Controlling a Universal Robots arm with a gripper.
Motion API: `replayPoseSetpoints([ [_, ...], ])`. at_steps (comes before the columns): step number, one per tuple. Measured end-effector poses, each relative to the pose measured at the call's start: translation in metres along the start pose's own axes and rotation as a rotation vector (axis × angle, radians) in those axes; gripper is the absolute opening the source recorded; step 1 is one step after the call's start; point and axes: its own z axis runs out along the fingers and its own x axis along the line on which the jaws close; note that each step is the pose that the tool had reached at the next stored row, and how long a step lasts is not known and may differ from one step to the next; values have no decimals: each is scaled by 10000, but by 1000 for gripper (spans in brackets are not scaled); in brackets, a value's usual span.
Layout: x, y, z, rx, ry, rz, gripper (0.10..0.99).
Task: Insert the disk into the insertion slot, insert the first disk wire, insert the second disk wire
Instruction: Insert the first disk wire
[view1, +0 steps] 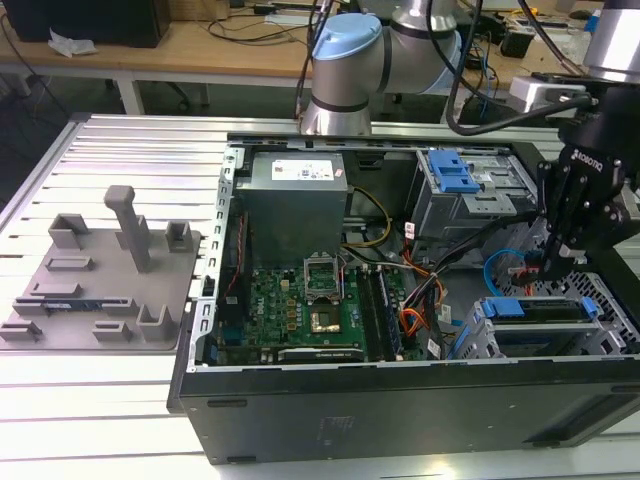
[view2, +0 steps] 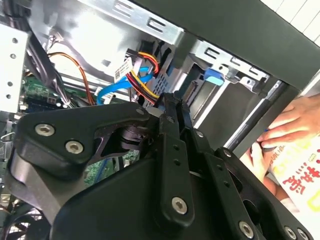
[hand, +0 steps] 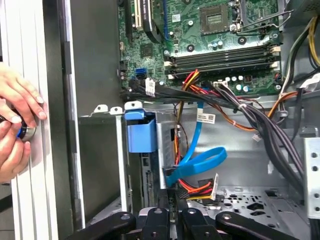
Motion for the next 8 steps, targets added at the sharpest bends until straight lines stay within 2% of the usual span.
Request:
replayPoseSetpoints([
  [2,23,-2,10,-91,4,195,165],
  [4,35,-9,19,-123,4,248,165],
  [8,67,-81,39,-278,11,209,165],
])
